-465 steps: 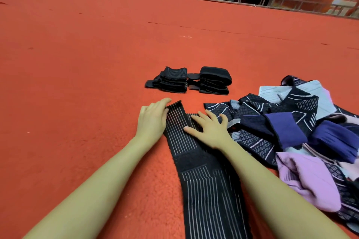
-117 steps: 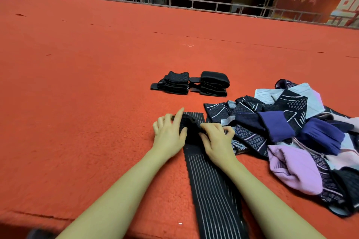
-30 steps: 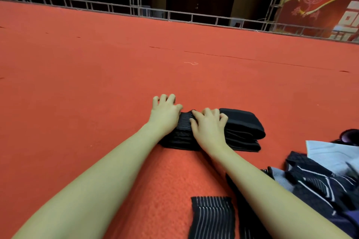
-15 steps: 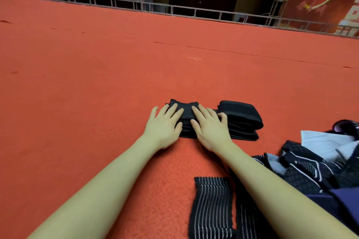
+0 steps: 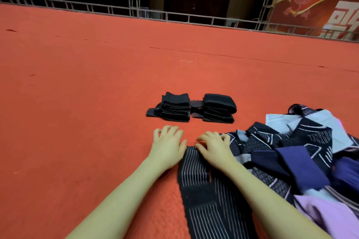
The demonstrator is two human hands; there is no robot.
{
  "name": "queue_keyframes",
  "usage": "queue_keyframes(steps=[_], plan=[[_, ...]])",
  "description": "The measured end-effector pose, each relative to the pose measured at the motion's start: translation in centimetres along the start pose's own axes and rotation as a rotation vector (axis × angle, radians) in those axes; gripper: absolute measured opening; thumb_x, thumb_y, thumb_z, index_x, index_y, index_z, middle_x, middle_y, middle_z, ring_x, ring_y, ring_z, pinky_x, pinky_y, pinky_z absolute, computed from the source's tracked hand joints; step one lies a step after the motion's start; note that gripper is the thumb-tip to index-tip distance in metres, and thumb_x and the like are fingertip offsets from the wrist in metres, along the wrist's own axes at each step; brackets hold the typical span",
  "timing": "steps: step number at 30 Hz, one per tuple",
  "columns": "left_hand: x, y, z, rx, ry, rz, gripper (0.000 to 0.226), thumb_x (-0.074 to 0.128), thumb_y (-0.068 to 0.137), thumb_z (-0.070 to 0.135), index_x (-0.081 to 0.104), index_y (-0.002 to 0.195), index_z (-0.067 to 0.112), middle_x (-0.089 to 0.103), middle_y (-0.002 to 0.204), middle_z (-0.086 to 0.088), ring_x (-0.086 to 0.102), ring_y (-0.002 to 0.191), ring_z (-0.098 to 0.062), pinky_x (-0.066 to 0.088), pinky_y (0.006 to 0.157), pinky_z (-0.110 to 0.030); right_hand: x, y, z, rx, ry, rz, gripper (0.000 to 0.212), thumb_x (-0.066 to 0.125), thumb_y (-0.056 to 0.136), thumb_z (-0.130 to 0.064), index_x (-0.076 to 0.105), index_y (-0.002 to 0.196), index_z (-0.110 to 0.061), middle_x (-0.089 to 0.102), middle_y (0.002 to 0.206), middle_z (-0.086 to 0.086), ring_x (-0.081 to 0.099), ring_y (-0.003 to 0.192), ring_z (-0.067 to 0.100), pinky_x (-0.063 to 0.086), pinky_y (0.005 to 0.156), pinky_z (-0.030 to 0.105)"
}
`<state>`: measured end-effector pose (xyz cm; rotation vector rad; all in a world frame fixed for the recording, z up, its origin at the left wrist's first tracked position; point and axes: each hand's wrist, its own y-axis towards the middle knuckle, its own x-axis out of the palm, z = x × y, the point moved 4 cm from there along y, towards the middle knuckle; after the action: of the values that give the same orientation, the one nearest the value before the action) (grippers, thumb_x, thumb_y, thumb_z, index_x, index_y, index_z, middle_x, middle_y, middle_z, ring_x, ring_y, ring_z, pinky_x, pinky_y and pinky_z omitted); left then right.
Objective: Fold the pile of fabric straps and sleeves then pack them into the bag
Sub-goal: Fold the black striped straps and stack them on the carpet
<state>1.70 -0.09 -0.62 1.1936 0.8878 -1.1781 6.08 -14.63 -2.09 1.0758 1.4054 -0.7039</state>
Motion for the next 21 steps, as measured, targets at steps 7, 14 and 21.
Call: queue_keyframes(steps=[7,14,21], plan=[[3.0,-4.5,2.6,0.021,-0.037,-0.106,0.044,0.027,0.103,0.036,0.034,0.146,0.027,0.023,0.157,0.01,0.015,0.144,-0.013,0.008,0.112,-0.039,0.5,-2.9,1.1,0.118,0.083,-0.028,0.045,0.046,0.096,-0.048,0.046,0.136,-0.027,0.042,0.137,-0.009,0.031,0.129,0.017,0.016,0.098,0.036],[3.3,-5.1,2.5,-0.012,-0.055,-0.044,0.044,0.026,0.103,0.042,0.04,0.143,0.03,0.026,0.155,0.014,0.016,0.143,-0.012,0.003,0.112,-0.041,1.5,-2.9,0.8,0.068,0.095,-0.017,0.037,0.044,0.098,-0.038,0.048,0.132,-0.025,0.04,0.144,-0.013,0.025,0.134,0.014,0.013,0.103,0.039],[3.4,-5.0,2.4,0.036,-0.109,0.145,0.034,0.041,0.097,0.037,0.068,0.11,0.02,0.046,0.144,0.0,0.041,0.128,-0.025,0.018,0.099,-0.038,1.0,-3.4,-0.2,-0.051,0.116,0.162,0.004,0.05,0.094,-0.019,0.053,0.097,-0.018,0.057,0.097,-0.009,0.047,0.102,0.016,0.012,0.084,0.031]])
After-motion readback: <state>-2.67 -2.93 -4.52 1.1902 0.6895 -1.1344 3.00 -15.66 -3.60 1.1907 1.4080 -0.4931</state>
